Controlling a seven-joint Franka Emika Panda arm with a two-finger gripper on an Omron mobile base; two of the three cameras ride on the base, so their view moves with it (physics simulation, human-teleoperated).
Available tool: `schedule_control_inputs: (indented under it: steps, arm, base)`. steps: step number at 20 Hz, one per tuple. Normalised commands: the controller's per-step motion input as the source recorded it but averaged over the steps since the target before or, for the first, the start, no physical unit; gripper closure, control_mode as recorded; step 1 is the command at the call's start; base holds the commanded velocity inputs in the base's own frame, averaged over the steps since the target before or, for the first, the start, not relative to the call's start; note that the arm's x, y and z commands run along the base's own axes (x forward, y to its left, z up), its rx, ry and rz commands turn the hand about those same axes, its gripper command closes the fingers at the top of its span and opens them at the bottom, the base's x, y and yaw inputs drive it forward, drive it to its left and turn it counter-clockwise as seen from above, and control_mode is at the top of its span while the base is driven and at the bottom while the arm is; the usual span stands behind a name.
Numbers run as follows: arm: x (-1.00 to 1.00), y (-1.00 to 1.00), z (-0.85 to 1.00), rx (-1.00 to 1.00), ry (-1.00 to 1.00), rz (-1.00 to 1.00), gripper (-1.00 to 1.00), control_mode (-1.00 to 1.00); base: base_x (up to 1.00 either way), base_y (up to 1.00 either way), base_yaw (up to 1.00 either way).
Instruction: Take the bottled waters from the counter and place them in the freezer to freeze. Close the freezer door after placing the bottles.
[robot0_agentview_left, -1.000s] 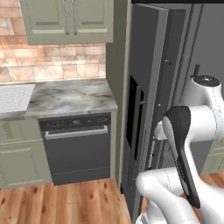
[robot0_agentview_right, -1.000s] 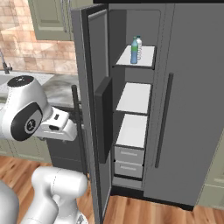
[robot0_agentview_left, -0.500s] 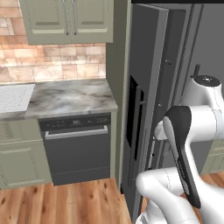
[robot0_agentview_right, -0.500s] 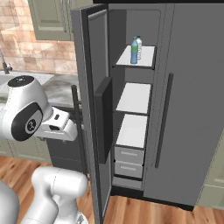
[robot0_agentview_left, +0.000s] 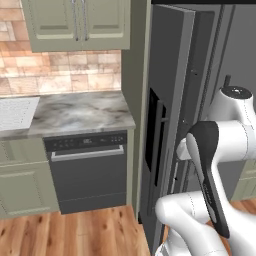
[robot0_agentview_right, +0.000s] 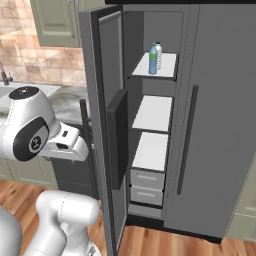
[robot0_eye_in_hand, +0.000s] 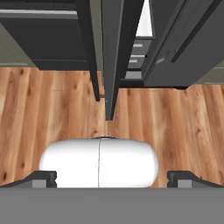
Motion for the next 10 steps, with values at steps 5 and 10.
schedule_control_inputs:
  steps: [5, 10]
  arm:
    - [0.0, 0.0, 0.0, 0.0, 0.0, 0.0, -1.0, 1.0]
    - [0.0, 0.0, 0.0, 0.0, 0.0, 0.0, -1.0, 1.0]
  base:
    - [0.26, 0.0, 0.0]
    - [0.22, 0.0, 0.0]
